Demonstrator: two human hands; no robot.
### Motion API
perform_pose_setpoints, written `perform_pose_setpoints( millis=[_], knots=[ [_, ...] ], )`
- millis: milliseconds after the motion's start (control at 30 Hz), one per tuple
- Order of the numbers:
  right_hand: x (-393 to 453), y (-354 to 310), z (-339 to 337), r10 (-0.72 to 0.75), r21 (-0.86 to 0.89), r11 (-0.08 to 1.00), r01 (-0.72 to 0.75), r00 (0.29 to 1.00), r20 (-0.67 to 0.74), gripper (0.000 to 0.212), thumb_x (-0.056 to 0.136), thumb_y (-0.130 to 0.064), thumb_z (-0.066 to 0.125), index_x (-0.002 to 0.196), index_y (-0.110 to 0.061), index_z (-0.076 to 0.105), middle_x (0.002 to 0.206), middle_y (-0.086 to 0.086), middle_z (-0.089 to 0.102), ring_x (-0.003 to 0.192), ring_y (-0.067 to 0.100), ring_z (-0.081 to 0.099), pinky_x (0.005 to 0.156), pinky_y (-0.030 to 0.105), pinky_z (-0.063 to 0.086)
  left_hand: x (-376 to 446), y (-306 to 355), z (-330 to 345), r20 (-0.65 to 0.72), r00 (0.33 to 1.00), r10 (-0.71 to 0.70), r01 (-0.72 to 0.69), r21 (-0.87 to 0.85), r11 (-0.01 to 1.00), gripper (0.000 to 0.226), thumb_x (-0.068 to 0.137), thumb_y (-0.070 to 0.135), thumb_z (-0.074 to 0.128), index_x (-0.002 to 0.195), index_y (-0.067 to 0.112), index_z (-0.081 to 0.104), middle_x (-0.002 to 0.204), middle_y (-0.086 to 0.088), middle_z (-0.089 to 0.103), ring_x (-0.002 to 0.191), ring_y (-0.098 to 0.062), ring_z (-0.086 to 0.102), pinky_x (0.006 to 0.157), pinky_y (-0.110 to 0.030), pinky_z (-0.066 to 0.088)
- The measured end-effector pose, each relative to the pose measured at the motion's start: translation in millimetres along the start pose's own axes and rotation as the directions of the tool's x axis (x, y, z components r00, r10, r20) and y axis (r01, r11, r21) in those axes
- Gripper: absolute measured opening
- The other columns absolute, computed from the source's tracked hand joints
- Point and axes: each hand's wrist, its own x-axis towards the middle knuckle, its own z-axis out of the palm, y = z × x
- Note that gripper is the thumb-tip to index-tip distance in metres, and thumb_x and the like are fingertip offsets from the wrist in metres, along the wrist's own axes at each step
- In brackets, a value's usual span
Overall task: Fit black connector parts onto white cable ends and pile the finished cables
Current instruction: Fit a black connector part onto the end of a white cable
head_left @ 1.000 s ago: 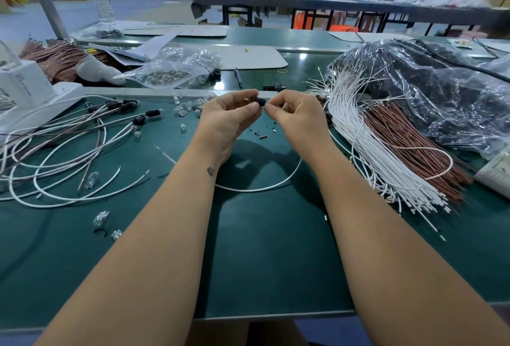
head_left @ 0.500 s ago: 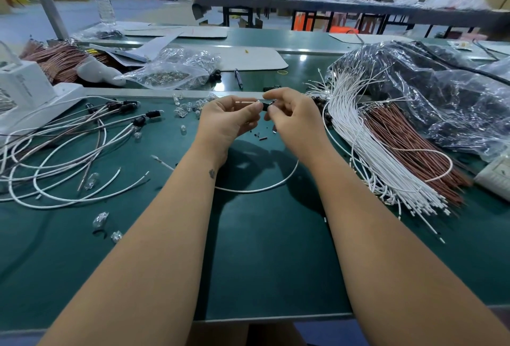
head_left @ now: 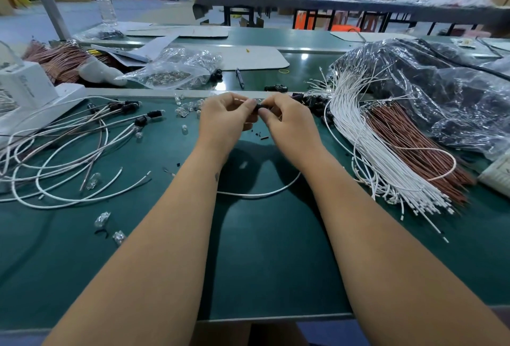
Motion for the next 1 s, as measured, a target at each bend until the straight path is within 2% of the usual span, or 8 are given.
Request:
perform_pose_setpoints(
  millis=[133,233,333,400,500,633,900,1000],
  knots=[
    [0,3,-5,0.061,-0.124,0.991,-0.058,0.998,0.023,0.009,0.097,-0.023,0.053,0.099,-0.016,0.059,0.087,-0.003,0.062,0.082,0.019,0.056,0.07,0.035,0.045,7,-5,-6,-0.15,0.988,0.04,-0.009,0.206,0.979,0.015,0.091,0.016,0.063,0.076,0.015,0.066,0.079,-0.01,0.07,0.069,-0.019,0.063,0.069,-0.035,0.055],
    [1,7,-10,0.158,-0.161,0.974,-0.159,0.987,-0.019,0.011,0.098,-0.024,0.05,0.1,-0.017,0.058,0.092,0.0,0.064,0.085,0.022,0.057,0.071,0.035,0.044,14,-4,-19,-0.464,0.885,0.029,0.119,0.287,0.95,0.015,0.093,0.02,0.059,0.094,0.009,0.068,0.087,-0.005,0.069,0.076,-0.018,0.063,0.076,-0.037,0.057],
    [1,6,-10,0.178,-0.151,0.972,-0.179,0.984,-0.024,0.011,0.098,-0.023,0.05,0.099,-0.014,0.057,0.09,0.0,0.063,0.084,0.022,0.057,0.071,0.036,0.045,12,0,-27,-0.585,0.808,0.07,0.176,0.353,0.919,0.018,0.09,0.009,0.054,0.102,0.016,0.064,0.091,0.006,0.061,0.1,-0.019,0.056,0.086,-0.034,0.048],
    [1,3,-9,0.156,-0.158,0.975,-0.155,0.988,-0.008,0.011,0.098,-0.022,0.05,0.1,-0.012,0.056,0.089,0.001,0.064,0.083,0.023,0.058,0.07,0.036,0.045,8,2,-28,-0.524,0.816,0.244,0.109,0.554,0.825,0.034,0.085,0.001,0.05,0.109,0.021,0.064,0.1,0.006,0.058,0.116,-0.023,0.044,0.093,-0.035,0.034],
    [-1,-2,-7,0.111,-0.147,0.983,-0.107,0.994,0.019,0.011,0.098,-0.021,0.051,0.1,-0.012,0.057,0.09,0.004,0.065,0.084,0.025,0.058,0.07,0.036,0.047,5,8,-15,-0.184,0.874,0.449,-0.186,0.728,0.66,0.042,0.084,0.0,0.05,0.116,0.022,0.065,0.116,0.004,0.063,0.119,-0.022,0.042,0.087,-0.029,0.024],
    [-3,-8,-6,0.036,-0.117,0.993,-0.031,0.998,0.042,0.015,0.098,-0.022,0.052,0.106,-0.011,0.059,0.097,0.006,0.068,0.091,0.027,0.059,0.077,0.042,0.049,4,4,3,0.232,0.905,0.356,-0.393,0.775,0.495,0.031,0.095,0.016,0.048,0.118,0.026,0.066,0.117,0.001,0.066,0.118,-0.025,0.047,0.092,-0.034,0.028],
    [-2,-5,-11,0.037,-0.187,0.981,-0.044,0.998,-0.042,0.01,0.098,-0.021,0.049,0.104,-0.014,0.053,0.09,0.002,0.062,0.082,0.028,0.056,0.067,0.038,0.044,6,5,-7,0.17,0.886,0.432,-0.396,0.762,0.512,0.024,0.094,0.015,0.055,0.11,0.021,0.072,0.098,-0.002,0.071,0.104,-0.029,0.051,0.089,-0.039,0.039],
    [1,4,-22,0.162,-0.119,0.977,-0.176,0.98,-0.119,0.01,0.098,-0.02,0.049,0.105,-0.015,0.054,0.092,0.002,0.062,0.086,0.027,0.058,0.072,0.039,0.046,9,4,-22,-0.033,0.885,0.465,-0.256,0.8,0.543,0.025,0.095,0.01,0.051,0.107,0.016,0.072,0.102,-0.005,0.071,0.103,-0.029,0.054,0.086,-0.037,0.038]
  ],
)
